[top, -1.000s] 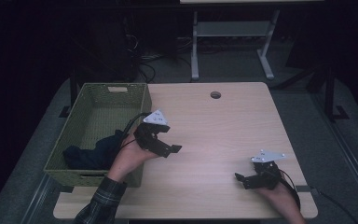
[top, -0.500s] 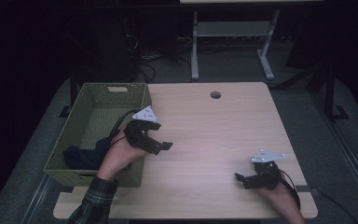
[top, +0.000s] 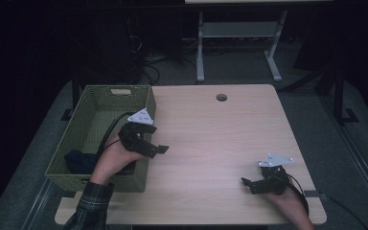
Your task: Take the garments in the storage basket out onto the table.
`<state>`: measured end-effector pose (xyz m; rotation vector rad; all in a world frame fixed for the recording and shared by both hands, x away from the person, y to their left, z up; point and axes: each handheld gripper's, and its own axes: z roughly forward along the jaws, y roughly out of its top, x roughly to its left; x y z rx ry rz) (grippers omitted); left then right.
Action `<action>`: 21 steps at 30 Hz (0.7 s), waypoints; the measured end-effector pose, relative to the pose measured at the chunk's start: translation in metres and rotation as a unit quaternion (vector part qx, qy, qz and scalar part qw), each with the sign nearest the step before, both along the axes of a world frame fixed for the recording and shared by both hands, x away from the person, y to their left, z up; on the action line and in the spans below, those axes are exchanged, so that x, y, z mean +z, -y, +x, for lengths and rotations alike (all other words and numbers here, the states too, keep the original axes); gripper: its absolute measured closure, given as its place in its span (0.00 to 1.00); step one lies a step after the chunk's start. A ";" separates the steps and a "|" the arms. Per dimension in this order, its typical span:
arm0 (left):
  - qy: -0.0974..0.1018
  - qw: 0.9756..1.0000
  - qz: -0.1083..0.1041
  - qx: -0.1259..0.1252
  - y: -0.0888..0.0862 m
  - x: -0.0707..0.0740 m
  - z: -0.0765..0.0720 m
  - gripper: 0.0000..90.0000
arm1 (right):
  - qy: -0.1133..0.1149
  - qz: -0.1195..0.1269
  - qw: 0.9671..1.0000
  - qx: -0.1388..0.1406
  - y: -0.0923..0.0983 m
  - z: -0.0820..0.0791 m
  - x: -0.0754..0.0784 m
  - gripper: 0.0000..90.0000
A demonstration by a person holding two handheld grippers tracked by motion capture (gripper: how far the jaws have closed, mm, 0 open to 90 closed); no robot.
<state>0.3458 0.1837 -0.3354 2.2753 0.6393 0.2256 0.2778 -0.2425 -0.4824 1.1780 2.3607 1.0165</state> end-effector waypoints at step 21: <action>0.004 0.999 0.026 0.042 -0.036 0.007 -0.004 0.16 | 0.000 0.000 1.000 0.000 0.000 0.000 0.000 0.08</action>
